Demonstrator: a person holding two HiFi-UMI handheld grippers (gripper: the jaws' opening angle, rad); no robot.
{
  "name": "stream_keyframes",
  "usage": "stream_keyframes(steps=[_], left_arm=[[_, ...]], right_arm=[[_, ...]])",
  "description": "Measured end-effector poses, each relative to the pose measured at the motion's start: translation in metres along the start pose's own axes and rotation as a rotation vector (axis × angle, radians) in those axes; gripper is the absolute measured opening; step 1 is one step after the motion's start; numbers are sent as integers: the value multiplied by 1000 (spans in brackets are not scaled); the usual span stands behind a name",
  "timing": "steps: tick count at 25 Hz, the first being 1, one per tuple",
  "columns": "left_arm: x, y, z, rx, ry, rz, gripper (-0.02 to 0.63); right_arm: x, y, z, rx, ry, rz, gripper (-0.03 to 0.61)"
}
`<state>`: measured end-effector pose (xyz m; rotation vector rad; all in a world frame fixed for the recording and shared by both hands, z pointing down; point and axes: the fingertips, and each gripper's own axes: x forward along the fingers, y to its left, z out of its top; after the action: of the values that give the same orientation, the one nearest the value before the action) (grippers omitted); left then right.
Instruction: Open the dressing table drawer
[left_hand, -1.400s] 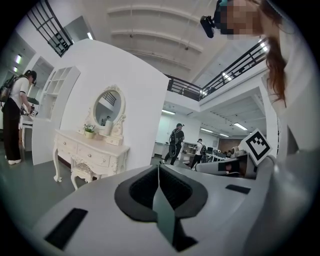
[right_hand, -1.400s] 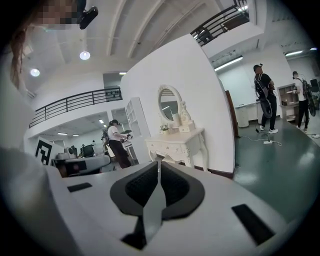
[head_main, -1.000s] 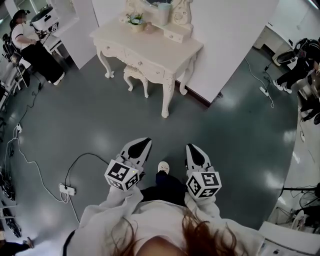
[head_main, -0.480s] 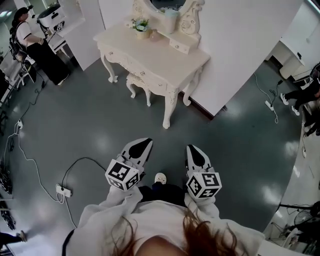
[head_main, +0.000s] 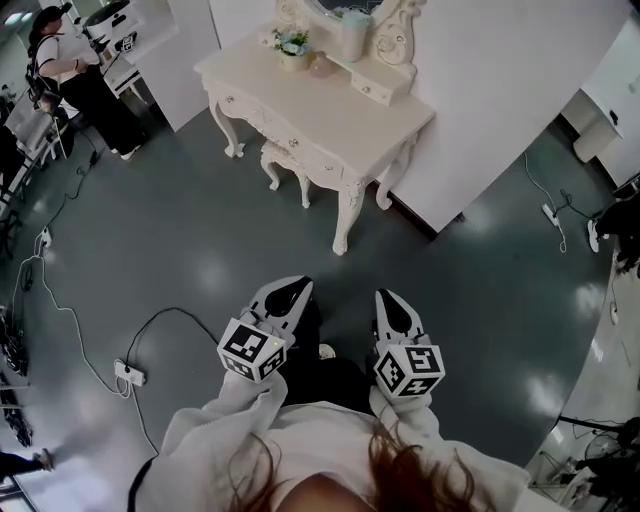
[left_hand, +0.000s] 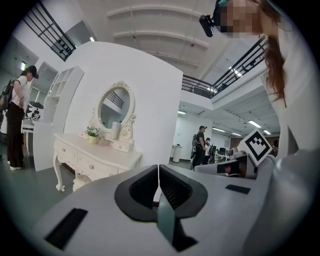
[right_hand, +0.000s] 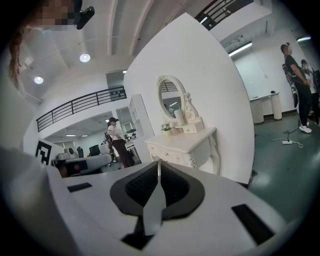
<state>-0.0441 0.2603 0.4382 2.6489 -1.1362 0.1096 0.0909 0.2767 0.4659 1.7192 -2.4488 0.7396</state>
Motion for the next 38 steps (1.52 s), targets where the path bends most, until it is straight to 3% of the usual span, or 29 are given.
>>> stream_keyframes(steps=[12, 21, 38], left_arm=[[51, 44, 12, -14, -6, -1, 23], [113, 97, 52, -5, -17, -27, 23], [196, 204, 87, -7, -11, -96, 23]], right_arm=[[54, -23, 22, 1, 8, -11, 43], [124, -40, 70, 10, 1, -20, 43], [244, -51, 117, 32, -22, -77, 43]])
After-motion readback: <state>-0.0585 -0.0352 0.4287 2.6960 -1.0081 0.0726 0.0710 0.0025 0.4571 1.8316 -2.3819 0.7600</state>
